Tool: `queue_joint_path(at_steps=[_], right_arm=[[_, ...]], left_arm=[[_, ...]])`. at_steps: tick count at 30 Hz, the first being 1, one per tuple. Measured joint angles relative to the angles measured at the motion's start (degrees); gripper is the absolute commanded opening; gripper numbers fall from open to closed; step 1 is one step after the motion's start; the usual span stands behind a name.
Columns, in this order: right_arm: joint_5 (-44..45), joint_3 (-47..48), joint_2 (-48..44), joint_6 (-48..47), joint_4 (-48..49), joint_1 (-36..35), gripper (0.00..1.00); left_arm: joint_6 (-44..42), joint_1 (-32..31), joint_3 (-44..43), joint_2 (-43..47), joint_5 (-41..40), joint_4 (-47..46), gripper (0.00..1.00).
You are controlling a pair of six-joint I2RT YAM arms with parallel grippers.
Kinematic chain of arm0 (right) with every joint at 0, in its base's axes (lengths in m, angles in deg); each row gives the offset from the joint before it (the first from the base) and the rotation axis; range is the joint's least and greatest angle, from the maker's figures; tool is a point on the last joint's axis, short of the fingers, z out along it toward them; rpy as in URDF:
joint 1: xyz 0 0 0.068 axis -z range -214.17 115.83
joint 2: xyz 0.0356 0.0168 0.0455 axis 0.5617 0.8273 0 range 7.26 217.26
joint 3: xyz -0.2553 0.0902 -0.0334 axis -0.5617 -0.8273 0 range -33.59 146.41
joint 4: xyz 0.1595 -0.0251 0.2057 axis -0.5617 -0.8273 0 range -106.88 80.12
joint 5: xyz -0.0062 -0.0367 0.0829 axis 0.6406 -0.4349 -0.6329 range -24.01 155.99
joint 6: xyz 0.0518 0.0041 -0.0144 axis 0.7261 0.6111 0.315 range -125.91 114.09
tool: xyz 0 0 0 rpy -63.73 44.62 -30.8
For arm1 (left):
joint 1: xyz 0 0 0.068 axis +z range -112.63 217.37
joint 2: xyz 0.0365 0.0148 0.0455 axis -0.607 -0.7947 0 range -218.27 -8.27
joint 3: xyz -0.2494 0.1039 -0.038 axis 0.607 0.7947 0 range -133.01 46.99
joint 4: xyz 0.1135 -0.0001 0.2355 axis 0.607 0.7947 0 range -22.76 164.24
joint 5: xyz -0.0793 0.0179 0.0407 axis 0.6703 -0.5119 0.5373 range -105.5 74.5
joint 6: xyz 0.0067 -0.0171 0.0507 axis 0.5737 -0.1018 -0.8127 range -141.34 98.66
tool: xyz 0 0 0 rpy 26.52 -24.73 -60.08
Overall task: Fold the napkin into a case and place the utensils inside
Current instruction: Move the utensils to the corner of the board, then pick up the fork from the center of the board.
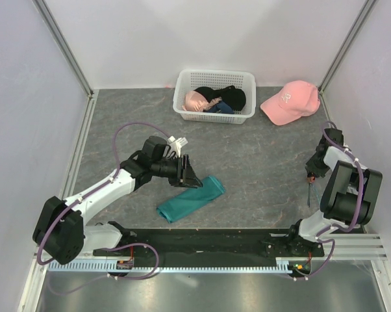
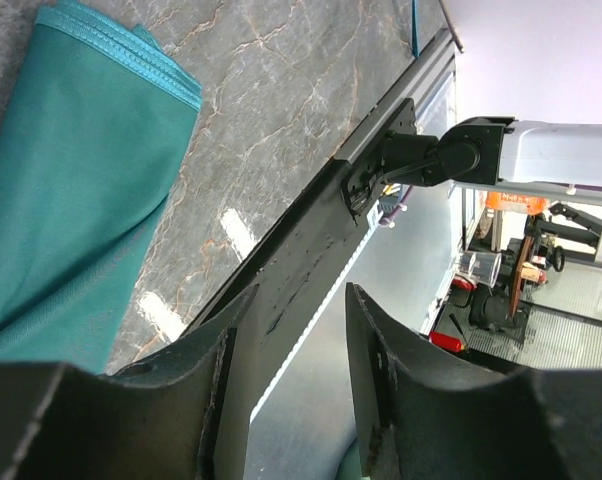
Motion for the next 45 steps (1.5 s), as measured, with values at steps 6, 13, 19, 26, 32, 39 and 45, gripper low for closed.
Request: queue_joint_path(at_steps=[6,13,19,26,32,39,45], right_arm=[[-0.5,3.8,2.0,2.4,-2.2,-0.5,0.01],[-7.8,8.9,5.3,7.5,-1.3,-7.8,0.00],[-14.4,11.5,6.5,10.9,-1.4,-11.1,0.41],[-10.6,15.1,8.8,3.0,-8.1,-11.7,0.66],[-7.6,11.5,2.6,-2.6,-11.0,-13.2,0.36],[-7.3,4.0,1.5,-4.3,-10.8,-13.9,0.32],[-7.8,2.6,1.1,-5.0,-9.9,-13.8,0.31]], left_arm=[[0.0,0.5,0.0,-0.7,0.2,-0.9,0.47],[0.0,0.9,0.0,-1.0,0.4,-1.6,0.46],[0.0,1.2,0.0,-1.3,0.6,-2.8,0.47],[0.0,1.3,0.0,-1.3,1.8,-3.3,0.47],[0.1,1.4,0.0,-1.3,2.9,-3.9,0.47],[0.2,1.5,0.0,-1.3,3.4,-4.0,0.47],[0.6,1.5,0.0,-1.2,3.5,-4.0,0.47]])
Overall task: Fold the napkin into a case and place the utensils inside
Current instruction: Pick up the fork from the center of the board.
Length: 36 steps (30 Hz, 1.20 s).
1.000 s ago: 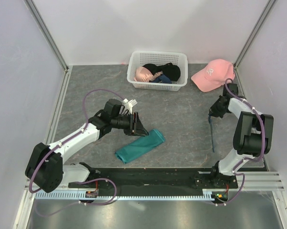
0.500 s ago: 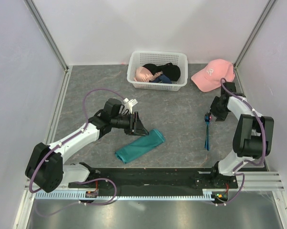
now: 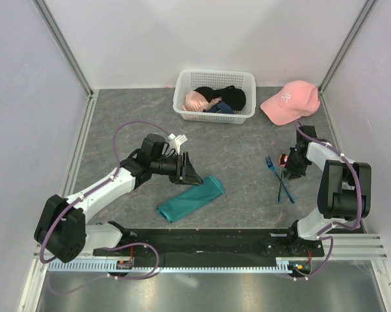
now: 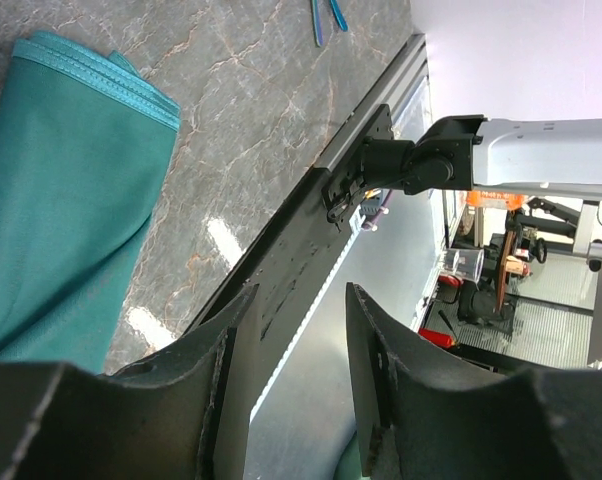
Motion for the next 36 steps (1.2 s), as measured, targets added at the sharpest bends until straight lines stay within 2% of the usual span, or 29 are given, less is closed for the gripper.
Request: queue_joint_path(at_steps=[4,9,11,14,22,25,31,35,36], right_arm=[[-0.2,-0.8,-1.8,-0.1,0.2,-0.1,0.33],[0.0,-0.1,-6.2,-0.5,-0.6,-2.2,0.47],[-0.3,1.0,-6.6,-1.4,-0.9,-3.7,0.48],[-1.5,3.2,-4.9,-3.0,-0.9,-6.1,0.51],[-2.5,4.3,2.6,-5.7,-0.1,-10.6,0.50],[-2.2,4.5,3.9,-6.3,0.2,-11.7,0.46],[1.3,4.5,4.1,-6.0,0.7,-14.0,0.24],[3.9,4.5,4.2,-5.1,1.2,-16.5,0.00],[4.5,4.5,4.2,-4.6,1.2,-16.9,0.00]], left_arm=[[0.2,0.0,0.0,0.7,0.0,0.0,0.47],[0.2,0.0,0.0,0.9,0.0,0.0,0.47],[0.3,0.0,0.0,0.9,0.0,0.0,0.47],[0.3,0.0,0.0,0.9,0.0,0.0,0.48],[0.3,0.0,0.4,1.5,0.1,0.0,0.49],[0.3,0.0,0.8,1.9,0.1,0.0,0.49],[0.3,0.0,0.9,2.2,0.2,0.1,0.49],[0.3,0.0,1.0,2.2,0.5,0.2,0.51],[0.3,0.0,1.0,2.2,0.6,0.3,0.52]])
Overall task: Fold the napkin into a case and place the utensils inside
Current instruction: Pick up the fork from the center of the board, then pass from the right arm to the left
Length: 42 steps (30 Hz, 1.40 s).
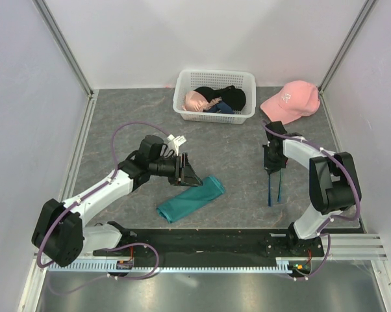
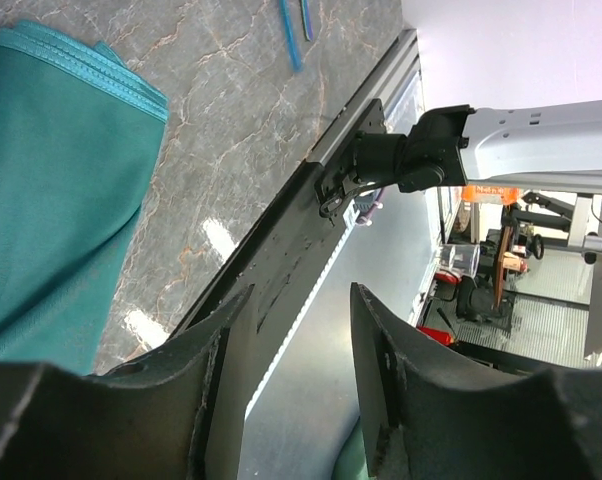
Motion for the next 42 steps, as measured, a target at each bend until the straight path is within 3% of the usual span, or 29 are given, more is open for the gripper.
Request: queue_joint_path(at_steps=[8,13,17,21,29,31,32,33,36,38,40,42], right_arm=[[-1.7,2.6,-0.7,6.1,-2.4,-0.1,0.00],[-8.2,2.6,-9.6,15.8,-1.1,-2.1,0.00],[-11.0,0.4,-17.6,26.6,4.2,-10.0,0.00],[-11.5,-2.1,-19.8,37.3,8.9,-20.0,0.00],[-11.0,-4.5,-19.3,49.4,13.3,-27.7,0.00],[-10.9,-4.5,-19.3,51.5,14.9,-29.2,0.00],[-11.0,-4.5,-19.3,52.1,15.3,-29.7,0.00],[-11.0,-4.5,-19.3,52.9,15.8,-30.3,0.00],[-11.8,-4.5,-19.1,53.3,17.4,-31.2,0.33],[-13.7,-4.5,-18.6,50.9,18.2,-30.4,0.55],[-16.5,-4.1,-18.0,47.3,18.3,-28.3,0.64],[-18.9,-3.6,-17.8,38.4,17.7,-24.9,0.64]], left_arm=[[-0.1,-0.7,0.0,-1.0,-0.1,0.1,0.62],[-1.4,-6.3,-0.9,-2.7,-6.1,0.2,0.63],[-2.8,-11.2,-1.8,-3.7,-10.3,-0.7,0.64],[-3.8,-13.3,-1.7,-3.8,-13.4,-1.8,0.64],[-3.8,-13.9,1.3,-3.4,-17.4,-3.0,0.62],[-3.8,-13.9,2.4,-3.3,-18.2,-3.0,0.47],[-3.7,-13.9,2.7,-3.3,-18.4,-2.9,0.33],[-3.6,-13.9,3.0,-3.3,-18.7,-2.8,0.10],[-3.5,-13.9,3.2,-3.3,-18.9,-2.3,0.02],[-3.8,-13.3,3.2,-3.1,-18.3,-1.2,0.02],[-4.4,-11.7,3.2,-2.3,-16.5,0.9,0.02],[-5.2,-8.9,3.4,-0.4,-13.2,2.8,0.02]])
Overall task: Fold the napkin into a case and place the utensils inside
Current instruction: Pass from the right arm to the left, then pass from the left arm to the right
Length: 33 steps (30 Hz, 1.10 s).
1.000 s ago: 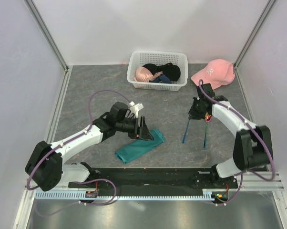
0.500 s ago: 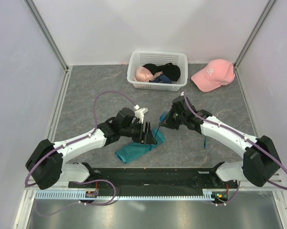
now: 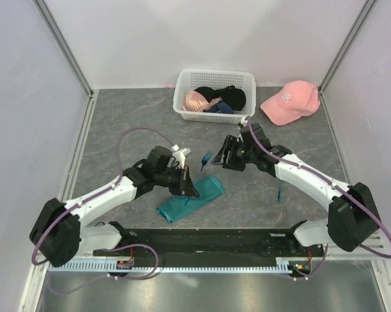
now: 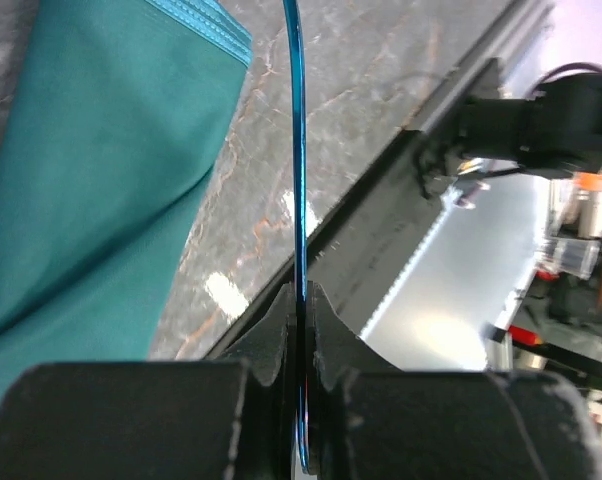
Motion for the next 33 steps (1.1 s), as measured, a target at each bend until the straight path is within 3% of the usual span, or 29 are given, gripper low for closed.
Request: queue_joint_path(at_steps=[5,12,13,14,22,33], right_arm=[[-5.5,2.3,0.0,-22.1,-3.4,6.3,0.63],[-16.2,5.3,0.3,-38.1,-4.0,6.6,0.55],[-17.4,5.7,0.5,-39.0,-3.7,6.6,0.47],[-18.3,6.1,0.8,-39.6,-3.4,6.6,0.45],[-25.8,7.8,5.0,-40.4,0.3,6.7,0.37],[-24.9,7.4,3.7,-37.9,2.4,10.4,0.55]], left_arm=[[-3.7,7.3,0.0,6.1,8.8,5.5,0.02],[-5.6,8.6,-0.5,5.9,19.1,11.0,0.02],[-5.6,8.6,-0.5,5.8,19.8,11.4,0.02],[-5.7,8.6,-0.5,5.7,20.3,11.8,0.02],[-5.7,8.6,-0.5,5.7,22.9,12.7,0.02],[-5.7,8.9,-0.5,6.0,23.3,12.7,0.02]])
